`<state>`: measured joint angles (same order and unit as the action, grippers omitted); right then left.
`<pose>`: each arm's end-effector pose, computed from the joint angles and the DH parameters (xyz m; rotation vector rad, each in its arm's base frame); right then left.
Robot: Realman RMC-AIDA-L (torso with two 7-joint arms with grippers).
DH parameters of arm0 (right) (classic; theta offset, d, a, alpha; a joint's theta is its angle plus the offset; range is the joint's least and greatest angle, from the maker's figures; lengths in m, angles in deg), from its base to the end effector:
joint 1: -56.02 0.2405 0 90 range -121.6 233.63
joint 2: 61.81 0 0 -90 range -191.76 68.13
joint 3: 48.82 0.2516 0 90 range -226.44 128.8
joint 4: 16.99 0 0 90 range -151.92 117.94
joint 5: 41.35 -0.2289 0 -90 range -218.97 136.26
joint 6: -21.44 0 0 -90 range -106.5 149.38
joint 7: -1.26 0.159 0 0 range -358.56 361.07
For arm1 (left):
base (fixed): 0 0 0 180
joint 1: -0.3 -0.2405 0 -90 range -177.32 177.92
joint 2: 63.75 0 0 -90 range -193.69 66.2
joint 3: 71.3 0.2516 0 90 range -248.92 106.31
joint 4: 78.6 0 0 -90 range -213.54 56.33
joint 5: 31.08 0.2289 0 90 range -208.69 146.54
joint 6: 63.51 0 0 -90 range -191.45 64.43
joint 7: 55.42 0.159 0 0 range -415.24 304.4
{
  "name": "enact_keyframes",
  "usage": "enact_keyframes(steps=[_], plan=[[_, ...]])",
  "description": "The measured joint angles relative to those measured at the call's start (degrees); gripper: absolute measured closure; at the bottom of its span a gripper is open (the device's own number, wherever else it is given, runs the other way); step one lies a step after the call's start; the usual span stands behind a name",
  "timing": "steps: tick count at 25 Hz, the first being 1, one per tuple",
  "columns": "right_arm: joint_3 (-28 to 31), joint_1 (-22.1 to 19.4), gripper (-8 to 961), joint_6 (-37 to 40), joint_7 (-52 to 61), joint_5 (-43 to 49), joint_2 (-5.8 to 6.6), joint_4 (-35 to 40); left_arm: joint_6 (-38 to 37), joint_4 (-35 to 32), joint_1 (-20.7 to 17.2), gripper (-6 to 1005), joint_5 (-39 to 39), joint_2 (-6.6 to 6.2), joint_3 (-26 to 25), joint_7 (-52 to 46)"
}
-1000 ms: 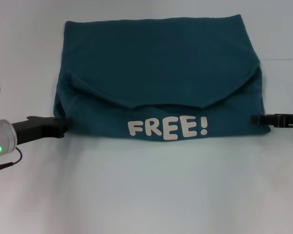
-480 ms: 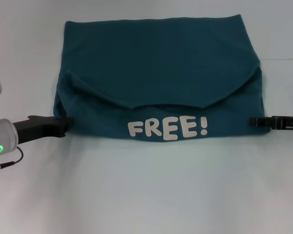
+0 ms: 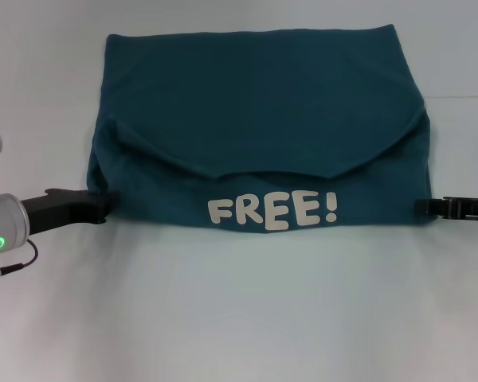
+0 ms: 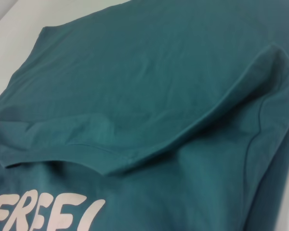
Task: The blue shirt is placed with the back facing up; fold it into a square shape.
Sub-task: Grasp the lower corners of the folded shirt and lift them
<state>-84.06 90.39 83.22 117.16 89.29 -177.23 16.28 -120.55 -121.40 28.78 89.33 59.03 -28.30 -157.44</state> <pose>0.3404 0.4013 0.0133 -2.1319 1.4166 0.3367 -0.3172 0.3956 -0.0105 -2.2001 -1.0987 -0.3854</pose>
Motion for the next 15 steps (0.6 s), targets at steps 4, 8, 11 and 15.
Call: enact_keyframes(steps=[4,8,11,15], plan=[[0.11,-0.33,672,0.19,-0.45,-0.1,-0.03,0.3,0.0,0.0,-0.04,940,0.03,0.0,-0.02,-0.27],[0.27,-0.36,771,1.1,-1.14,-0.2,0.02,0.32,-0.07,-0.13,-0.2,938,0.05,0.0,-0.03,-0.41],[0.64,-0.36,843,1.6,-1.78,-0.31,0.08,0.41,-0.04,-0.15,-0.31,936,0.07,0.0,-0.02,-0.44],[2.01,-0.54,933,2.53,-2.9,-0.36,0.16,0.47,-0.28,-0.38,-0.43,934,0.12,0.05,-0.02,-0.83]])
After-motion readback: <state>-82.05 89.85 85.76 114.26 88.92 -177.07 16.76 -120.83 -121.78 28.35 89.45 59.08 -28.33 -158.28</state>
